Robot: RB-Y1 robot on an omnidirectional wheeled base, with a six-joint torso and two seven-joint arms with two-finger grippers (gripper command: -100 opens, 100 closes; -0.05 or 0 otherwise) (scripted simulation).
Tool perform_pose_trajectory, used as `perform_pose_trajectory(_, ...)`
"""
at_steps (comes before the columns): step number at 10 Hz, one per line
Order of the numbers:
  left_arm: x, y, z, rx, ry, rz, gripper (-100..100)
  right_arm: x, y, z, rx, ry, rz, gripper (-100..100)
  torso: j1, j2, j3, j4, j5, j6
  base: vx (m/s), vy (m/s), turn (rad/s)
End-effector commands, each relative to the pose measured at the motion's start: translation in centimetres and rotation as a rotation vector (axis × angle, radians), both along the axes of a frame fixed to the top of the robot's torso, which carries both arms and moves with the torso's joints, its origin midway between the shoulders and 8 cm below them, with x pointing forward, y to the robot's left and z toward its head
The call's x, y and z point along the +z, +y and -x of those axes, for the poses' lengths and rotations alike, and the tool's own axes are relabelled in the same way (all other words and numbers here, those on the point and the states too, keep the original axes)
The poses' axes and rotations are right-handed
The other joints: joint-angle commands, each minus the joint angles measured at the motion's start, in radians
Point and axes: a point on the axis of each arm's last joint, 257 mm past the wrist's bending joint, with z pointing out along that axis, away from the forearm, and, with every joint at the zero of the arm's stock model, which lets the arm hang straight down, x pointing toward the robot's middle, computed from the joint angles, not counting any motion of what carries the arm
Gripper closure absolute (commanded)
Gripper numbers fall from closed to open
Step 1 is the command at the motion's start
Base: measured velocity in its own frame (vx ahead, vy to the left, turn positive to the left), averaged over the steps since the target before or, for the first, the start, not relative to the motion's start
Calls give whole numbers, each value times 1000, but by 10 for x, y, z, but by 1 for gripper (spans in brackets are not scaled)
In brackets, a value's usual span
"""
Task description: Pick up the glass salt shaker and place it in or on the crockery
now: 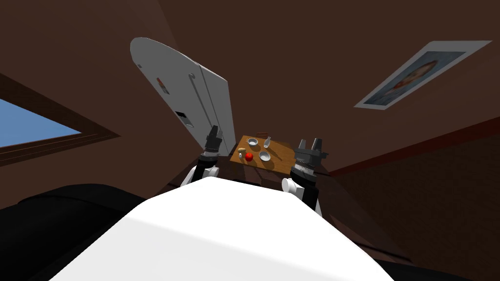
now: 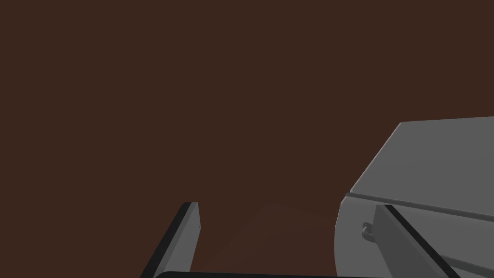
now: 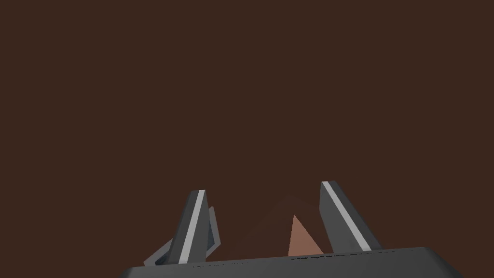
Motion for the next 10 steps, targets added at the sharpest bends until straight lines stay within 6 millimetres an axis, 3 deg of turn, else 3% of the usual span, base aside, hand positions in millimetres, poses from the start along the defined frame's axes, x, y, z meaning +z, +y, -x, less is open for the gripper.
perform_pose_trajectory(1, -16, -6, -12, 0, 38, -55, -100, 0, 0, 0, 0, 0, 0, 0, 0, 0, 0, 0, 0, 0, -22, 0, -2)
perform_pose_trajectory(6, -76, -15, -53, 34, 166, -231, -100, 0, 0, 0, 0, 0, 0, 0, 0, 1, 0, 0, 0, 0, -27, 8, -1)
perform_pose_trajectory(10, -111, -14, -73, 57, 238, -303, -100, 0, 0, 0, 0, 0, 0, 0, 0, 0, 0, 0, 0, 0, -19, 2, -4)
